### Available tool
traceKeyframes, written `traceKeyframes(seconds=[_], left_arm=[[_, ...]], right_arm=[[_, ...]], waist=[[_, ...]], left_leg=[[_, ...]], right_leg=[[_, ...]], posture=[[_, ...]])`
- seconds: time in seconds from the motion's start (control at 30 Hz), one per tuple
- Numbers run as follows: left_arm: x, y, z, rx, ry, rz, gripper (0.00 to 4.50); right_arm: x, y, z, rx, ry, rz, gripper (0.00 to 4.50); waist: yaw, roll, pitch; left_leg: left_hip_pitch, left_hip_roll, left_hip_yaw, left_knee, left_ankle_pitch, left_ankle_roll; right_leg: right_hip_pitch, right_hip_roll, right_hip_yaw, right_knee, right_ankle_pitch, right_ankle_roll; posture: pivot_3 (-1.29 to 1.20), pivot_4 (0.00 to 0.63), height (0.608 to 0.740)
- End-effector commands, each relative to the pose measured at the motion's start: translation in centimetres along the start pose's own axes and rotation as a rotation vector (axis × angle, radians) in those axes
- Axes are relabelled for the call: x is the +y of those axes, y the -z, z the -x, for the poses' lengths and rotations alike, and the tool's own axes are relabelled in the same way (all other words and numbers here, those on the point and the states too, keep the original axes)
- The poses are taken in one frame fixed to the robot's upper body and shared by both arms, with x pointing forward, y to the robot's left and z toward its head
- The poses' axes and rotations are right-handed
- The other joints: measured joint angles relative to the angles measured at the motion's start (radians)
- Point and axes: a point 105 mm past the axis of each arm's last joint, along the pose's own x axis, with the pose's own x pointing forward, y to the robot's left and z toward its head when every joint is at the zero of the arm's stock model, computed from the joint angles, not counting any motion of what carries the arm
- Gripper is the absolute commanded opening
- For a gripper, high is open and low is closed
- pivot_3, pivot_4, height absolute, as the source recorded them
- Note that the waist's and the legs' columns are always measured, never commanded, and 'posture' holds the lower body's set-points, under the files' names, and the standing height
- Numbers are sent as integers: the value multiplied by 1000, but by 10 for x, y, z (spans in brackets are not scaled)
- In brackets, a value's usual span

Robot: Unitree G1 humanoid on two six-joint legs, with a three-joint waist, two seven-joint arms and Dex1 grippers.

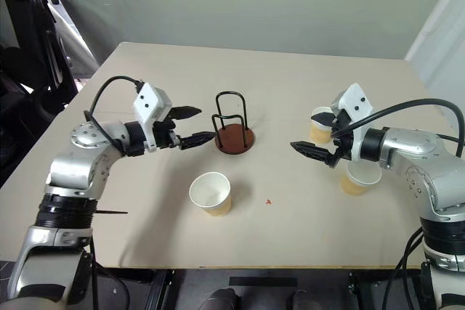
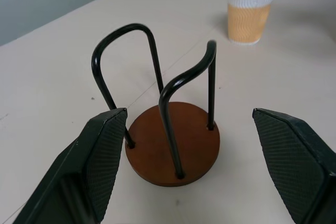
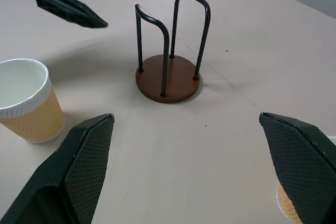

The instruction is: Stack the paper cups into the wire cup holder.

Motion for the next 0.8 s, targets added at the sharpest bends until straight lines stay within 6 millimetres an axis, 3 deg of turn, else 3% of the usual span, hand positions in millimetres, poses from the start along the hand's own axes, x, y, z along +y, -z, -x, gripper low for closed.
traceKeyframes(seconds=[0.03, 0.37, 0.7, 0.8], left_arm=[[4, -13, -8, -44, -15, -41, 4115], [6, -7, -24, -58, 17, -8, 4115], [7, -6, -44, -85, 27, 7, 4115], [1, -1, -50, -79, 62, 24, 3460]], right_arm=[[-2, -14, 7, -42, 25, 33, 4485], [19, -21, 10, -49, -96, 31, 4485], [25, -23, 11, -35, -120, 50, 4485], [28, -26, 12, -42, -138, 54, 4500]], waist=[[1, 0, 0], [1, 0, 0], [5, 0, 0], [4, 0, 0]], left_leg=[[0, 0, 0, 0, 0, 0], [0, 0, 1, 0, 0, 0], [0, 0, 1, 1, 0, 0], [0, 0, 1, 1, 0, 0]], right_leg=[[0, 0, 0, 0, 0, 0], [0, 0, 0, 0, 0, 0], [0, 0, 0, 0, 0, 1], [0, 0, 0, 0, 0, 1]], posture=[[0, 150, 740], [0, 150, 740], [0, 150, 740], [0, 150, 740]])
